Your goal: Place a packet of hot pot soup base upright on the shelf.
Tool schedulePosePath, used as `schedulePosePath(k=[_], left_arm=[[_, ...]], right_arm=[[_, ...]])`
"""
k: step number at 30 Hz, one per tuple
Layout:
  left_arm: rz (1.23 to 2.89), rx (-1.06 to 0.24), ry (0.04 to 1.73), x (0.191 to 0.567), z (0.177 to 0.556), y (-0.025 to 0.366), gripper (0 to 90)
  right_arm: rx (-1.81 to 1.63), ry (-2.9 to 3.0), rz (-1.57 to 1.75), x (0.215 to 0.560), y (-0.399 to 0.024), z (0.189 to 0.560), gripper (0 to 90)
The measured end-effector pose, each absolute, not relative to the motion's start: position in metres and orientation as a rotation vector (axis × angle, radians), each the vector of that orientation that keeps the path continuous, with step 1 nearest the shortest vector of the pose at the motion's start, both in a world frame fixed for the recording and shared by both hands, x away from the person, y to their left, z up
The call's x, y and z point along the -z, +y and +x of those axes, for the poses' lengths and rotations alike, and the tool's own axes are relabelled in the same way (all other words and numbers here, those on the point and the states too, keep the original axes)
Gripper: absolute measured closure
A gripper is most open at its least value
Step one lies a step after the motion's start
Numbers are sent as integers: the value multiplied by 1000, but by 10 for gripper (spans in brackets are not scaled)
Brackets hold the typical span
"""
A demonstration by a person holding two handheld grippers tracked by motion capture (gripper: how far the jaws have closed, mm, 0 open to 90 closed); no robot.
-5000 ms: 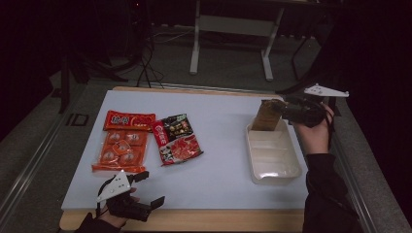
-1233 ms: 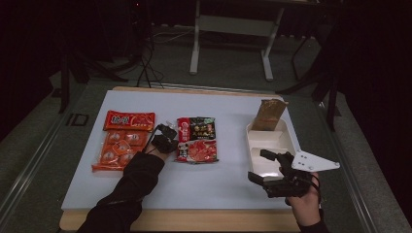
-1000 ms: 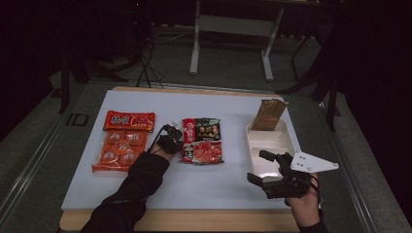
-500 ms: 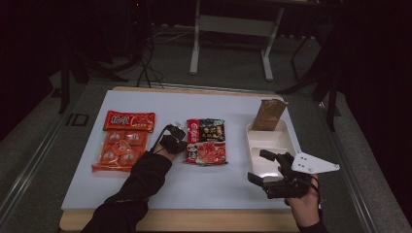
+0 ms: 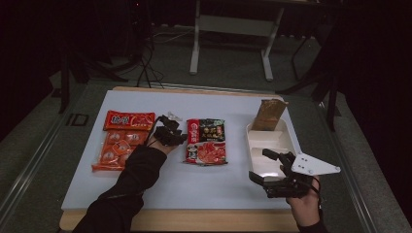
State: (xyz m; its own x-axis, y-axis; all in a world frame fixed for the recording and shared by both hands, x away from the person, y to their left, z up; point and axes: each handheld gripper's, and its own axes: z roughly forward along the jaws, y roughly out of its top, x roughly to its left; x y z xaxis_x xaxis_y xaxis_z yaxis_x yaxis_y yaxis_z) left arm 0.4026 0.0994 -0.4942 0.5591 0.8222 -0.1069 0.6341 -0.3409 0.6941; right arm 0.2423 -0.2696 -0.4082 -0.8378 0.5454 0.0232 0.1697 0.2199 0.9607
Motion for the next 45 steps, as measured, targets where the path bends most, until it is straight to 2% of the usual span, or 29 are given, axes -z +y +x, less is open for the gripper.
schedulePosePath(k=[7,24,31,35,37,38,40,41,45], left_arm=[[2003,-315,1173,484,423,104,508],[1943,-280,1334,520,464,80,486],[1981,-284,1374,533,473,73,489],[1993,-283,1362,536,473,69,531],[1991,-271,1359,536,473,68,590],[2011,-288,1350,536,472,63,651],[2039,-312,1339,535,470,58,678],[2052,-316,1340,534,471,57,765],[2078,-335,1324,532,470,50,861]], right_arm=[[-1651,2189,680,410,-269,243,144],[-1643,2220,683,415,-267,246,145],[-1645,2227,694,417,-269,248,145],[-1644,2229,689,417,-269,248,145],[-1640,2230,688,417,-269,248,145],[-1641,2239,683,417,-269,248,145],[-1637,2241,681,417,-268,248,145],[-1639,2242,679,417,-268,248,145],[-1648,2251,675,418,-267,248,145]])
